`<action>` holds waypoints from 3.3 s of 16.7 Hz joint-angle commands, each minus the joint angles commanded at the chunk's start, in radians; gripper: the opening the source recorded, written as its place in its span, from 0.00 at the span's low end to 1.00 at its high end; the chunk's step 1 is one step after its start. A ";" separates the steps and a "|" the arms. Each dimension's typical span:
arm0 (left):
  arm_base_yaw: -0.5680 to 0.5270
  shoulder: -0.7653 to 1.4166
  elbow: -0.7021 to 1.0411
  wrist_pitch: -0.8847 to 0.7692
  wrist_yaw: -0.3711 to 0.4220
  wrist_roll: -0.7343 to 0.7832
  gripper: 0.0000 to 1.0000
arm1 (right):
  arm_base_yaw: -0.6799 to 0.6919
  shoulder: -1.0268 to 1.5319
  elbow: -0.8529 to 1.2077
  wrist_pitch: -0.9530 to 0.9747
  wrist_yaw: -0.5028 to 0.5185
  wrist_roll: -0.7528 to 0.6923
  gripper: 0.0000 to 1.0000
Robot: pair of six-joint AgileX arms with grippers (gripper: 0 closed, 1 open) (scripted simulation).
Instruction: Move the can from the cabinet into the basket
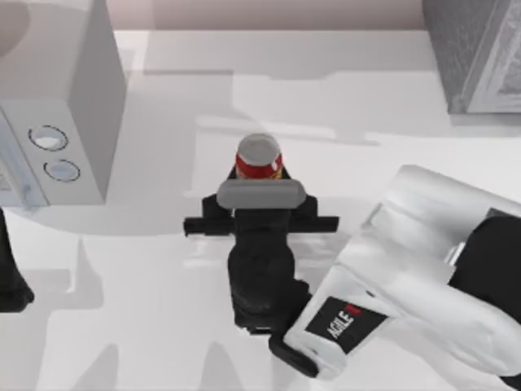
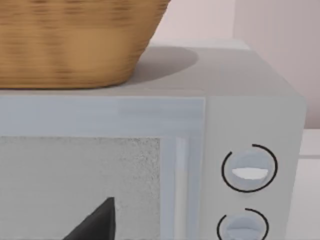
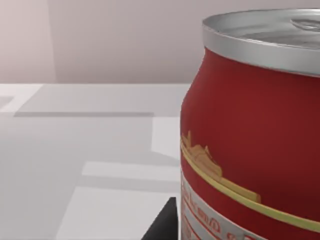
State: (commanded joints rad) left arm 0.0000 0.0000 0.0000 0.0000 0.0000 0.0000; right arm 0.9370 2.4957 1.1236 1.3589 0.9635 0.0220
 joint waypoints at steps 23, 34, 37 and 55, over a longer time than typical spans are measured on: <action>0.000 0.000 0.000 0.000 0.000 0.000 1.00 | -0.002 0.003 0.004 -0.001 -0.002 0.000 1.00; 0.000 0.000 0.000 0.000 0.000 0.000 1.00 | -0.002 0.003 0.004 -0.001 -0.002 0.000 1.00; 0.000 0.000 0.000 0.000 0.000 0.000 1.00 | -0.002 0.003 0.004 -0.001 -0.002 0.000 1.00; 0.000 0.000 0.000 0.000 0.000 0.000 1.00 | 0.176 -0.052 -0.178 0.113 0.175 0.008 1.00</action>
State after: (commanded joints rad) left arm 0.0000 0.0000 0.0000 0.0000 0.0000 0.0000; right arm 1.1129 2.4435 0.9458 1.4718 1.1390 0.0299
